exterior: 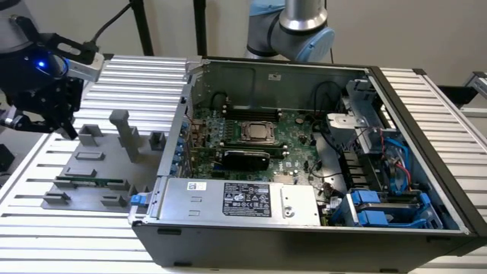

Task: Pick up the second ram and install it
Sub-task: 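Pick up the second ram and move it above second insertion slot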

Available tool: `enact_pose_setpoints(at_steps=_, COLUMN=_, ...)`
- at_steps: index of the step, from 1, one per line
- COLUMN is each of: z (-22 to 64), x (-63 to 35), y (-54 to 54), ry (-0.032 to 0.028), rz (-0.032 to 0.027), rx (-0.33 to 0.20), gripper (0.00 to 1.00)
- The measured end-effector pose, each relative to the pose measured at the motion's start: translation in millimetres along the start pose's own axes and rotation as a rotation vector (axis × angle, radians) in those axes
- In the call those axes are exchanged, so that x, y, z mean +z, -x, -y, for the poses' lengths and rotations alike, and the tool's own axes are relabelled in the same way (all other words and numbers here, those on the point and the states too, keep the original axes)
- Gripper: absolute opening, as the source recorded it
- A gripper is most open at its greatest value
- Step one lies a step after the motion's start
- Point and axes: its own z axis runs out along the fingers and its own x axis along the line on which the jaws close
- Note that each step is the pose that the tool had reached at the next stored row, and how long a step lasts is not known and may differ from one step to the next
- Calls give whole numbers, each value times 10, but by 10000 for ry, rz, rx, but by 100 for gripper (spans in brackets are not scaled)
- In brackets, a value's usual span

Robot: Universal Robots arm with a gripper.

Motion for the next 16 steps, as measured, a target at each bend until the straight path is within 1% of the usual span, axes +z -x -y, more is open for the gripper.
enact_pose_setpoints(at_steps=12, z=2, x=61, y=-1, ry=-73, rz=-81, rx=-2186, gripper=0)
enact_pose_setpoints(at_steps=16, z=2, x=79, y=-2, ry=-77, rz=-116, rx=-2824, gripper=0)
